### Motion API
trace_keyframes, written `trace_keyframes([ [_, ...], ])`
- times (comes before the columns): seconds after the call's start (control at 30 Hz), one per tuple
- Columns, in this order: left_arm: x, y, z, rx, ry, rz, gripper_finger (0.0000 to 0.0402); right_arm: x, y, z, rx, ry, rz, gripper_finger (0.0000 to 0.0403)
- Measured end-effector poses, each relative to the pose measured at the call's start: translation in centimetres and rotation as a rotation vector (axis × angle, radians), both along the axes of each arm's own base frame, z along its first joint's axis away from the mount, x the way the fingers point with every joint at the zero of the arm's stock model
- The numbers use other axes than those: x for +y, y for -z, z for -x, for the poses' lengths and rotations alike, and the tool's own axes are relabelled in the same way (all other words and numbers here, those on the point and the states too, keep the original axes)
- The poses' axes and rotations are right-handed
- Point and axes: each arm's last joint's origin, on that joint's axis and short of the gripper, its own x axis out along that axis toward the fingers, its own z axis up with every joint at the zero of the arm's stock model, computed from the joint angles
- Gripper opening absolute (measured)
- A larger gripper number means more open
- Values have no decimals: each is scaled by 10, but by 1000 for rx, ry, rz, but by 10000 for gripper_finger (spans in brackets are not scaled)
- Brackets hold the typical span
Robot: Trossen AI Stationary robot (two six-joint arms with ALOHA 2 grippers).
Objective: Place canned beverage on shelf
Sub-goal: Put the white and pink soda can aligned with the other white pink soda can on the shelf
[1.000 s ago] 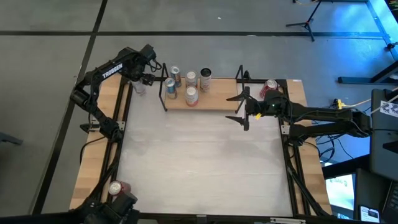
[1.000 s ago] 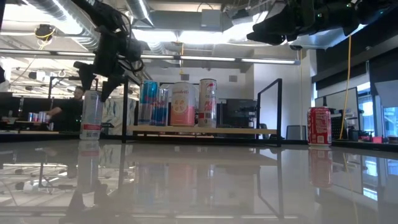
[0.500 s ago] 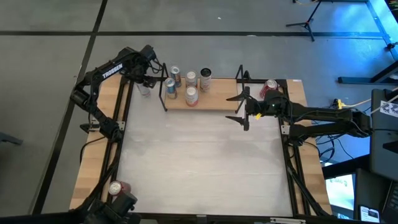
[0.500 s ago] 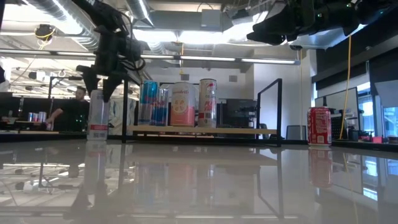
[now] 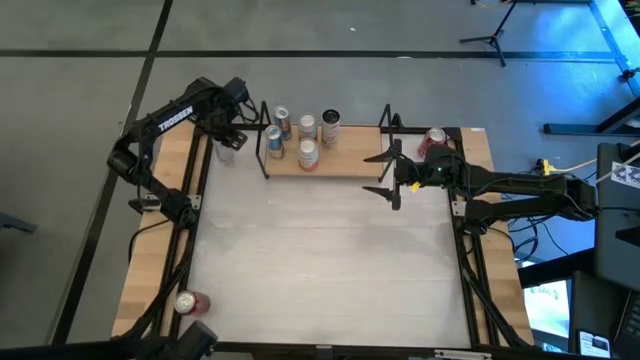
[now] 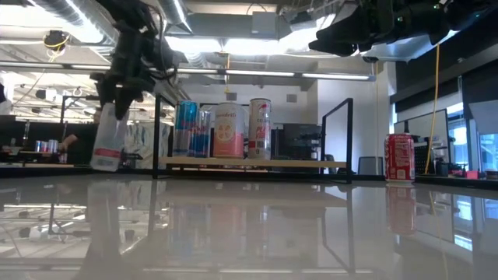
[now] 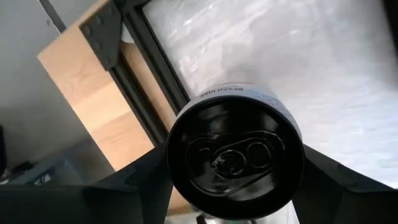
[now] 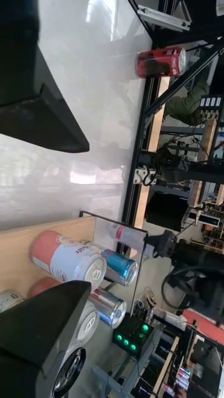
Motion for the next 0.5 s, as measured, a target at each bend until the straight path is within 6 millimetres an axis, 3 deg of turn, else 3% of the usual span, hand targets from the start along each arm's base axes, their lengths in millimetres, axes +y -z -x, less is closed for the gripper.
trace_keyframes([
  [0.13,-17,-13,-4,-49,52,-4,239,0,0,0,0,0,0,349],
  [0.3,-56,-29,-17,-147,135,34,239,0,0,0,0,0,0,349],
  [0.5,-103,-39,-27,-94,194,65,240,0,0,0,-2,0,3,349],
])
